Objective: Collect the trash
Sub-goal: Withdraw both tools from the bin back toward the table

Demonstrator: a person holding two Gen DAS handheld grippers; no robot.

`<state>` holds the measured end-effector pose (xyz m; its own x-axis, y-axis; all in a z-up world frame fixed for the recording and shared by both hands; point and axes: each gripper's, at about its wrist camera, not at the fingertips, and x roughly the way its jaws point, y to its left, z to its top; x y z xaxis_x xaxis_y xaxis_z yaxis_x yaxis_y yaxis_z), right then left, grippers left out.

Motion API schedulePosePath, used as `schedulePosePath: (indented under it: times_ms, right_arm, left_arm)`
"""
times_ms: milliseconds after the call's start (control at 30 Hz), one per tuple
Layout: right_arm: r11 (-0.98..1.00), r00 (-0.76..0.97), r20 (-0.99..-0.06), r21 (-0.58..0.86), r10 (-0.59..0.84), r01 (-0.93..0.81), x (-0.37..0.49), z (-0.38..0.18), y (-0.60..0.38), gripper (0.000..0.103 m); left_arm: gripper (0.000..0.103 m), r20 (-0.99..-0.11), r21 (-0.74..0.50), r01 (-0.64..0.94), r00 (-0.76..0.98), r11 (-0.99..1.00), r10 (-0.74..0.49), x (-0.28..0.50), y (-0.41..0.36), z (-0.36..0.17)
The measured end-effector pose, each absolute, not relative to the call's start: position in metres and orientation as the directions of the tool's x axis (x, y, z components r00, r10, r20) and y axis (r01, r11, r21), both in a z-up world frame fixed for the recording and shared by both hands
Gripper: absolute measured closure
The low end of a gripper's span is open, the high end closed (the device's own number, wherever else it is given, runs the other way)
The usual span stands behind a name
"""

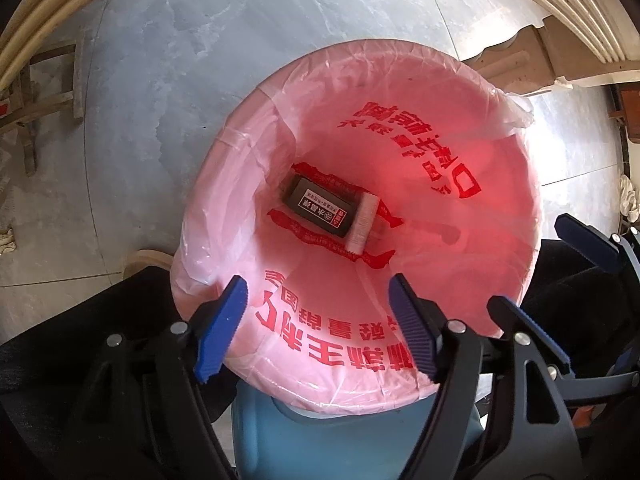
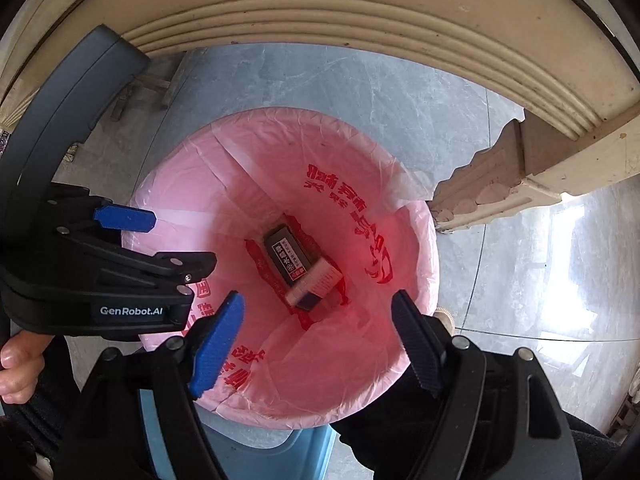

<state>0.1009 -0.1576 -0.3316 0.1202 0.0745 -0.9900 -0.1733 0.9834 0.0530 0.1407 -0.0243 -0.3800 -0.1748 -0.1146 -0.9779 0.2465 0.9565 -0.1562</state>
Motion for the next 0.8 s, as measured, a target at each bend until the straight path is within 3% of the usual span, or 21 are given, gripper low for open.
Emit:
schedulePosePath:
  times_ms: [600,800]
  right_arm:
    - [0.985,0.156,-0.987,0.014,0.041,-0.170,0.094,-0.318,-0.158,0.028]
    - [0.984,0.242,-0.965,0.062,0.102,-0.167,0.075,-0.274,-0.162,0.025]
  left_arm:
    - [0.023,-0.995,-0.074,0.260,-0.079,0.963,-0.055,0.130,-0.012,-0.350]
    - [0.023,-0.999,-0.051,0.255,-0.020,0.966,-0.048,0.114,0.005,-0.309]
